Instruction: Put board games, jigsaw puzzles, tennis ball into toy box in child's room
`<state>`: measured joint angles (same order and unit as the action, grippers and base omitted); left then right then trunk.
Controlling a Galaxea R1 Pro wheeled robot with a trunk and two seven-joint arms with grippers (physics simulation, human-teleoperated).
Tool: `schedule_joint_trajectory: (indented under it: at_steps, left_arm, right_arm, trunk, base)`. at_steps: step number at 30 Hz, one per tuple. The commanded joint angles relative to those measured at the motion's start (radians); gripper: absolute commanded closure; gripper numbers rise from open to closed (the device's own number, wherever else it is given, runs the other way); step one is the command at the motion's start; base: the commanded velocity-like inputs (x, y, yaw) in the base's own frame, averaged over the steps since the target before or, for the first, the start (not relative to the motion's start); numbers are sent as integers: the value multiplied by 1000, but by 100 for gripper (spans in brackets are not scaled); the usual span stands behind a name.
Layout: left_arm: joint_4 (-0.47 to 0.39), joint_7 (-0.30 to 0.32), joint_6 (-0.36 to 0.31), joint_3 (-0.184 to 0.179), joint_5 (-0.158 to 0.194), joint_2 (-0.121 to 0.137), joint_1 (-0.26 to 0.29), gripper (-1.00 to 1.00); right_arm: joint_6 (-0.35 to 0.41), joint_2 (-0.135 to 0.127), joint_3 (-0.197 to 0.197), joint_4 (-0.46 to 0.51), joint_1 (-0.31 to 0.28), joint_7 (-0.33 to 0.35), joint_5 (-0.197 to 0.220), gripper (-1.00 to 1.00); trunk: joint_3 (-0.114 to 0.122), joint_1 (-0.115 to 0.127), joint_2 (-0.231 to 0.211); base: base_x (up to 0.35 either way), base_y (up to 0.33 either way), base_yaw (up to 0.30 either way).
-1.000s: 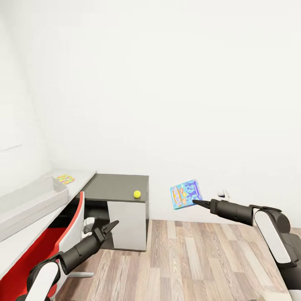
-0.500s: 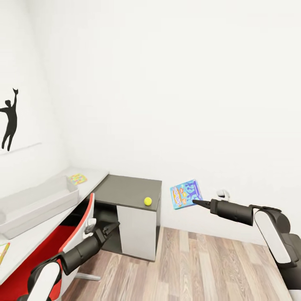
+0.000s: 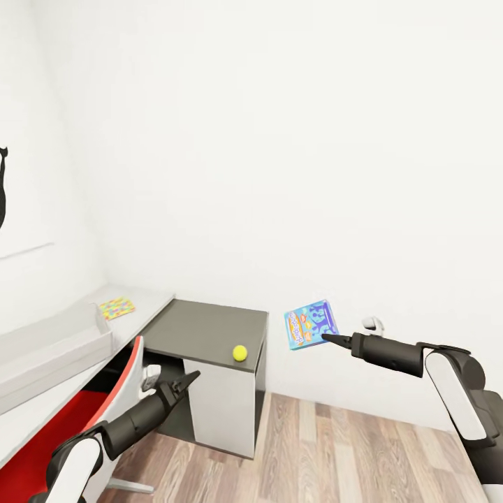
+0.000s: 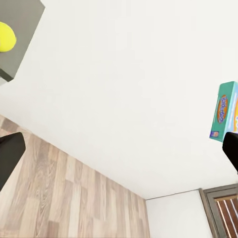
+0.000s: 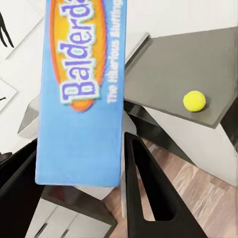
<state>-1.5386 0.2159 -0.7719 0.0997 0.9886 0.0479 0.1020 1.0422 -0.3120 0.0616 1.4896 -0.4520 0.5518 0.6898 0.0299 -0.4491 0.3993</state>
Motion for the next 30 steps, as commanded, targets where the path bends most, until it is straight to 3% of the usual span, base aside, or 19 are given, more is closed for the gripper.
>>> schedule_joint_trajectory:
  at_steps: [1, 7, 30]
  left_arm:
    - [0, 4, -5, 2, 0, -1, 0, -100]
    - [0, 6, -7, 3, 3, -1, 1, -100]
    - [0, 5, -6, 3, 6, -2, 1, -100]
  right_arm:
    - [5, 0, 1, 0, -1, 9, -2, 100]
    - [5, 1, 1, 0, -1, 7, -4, 100]
    - [5, 0, 3, 0, -1, 7, -4, 100]
  trunk:
    - [0, -1, 1]
    - [0, -1, 1]
    - [0, -1, 1]
  base:
    - [299, -124, 180]
    - [164, -49, 247]
    - [10, -3, 285]
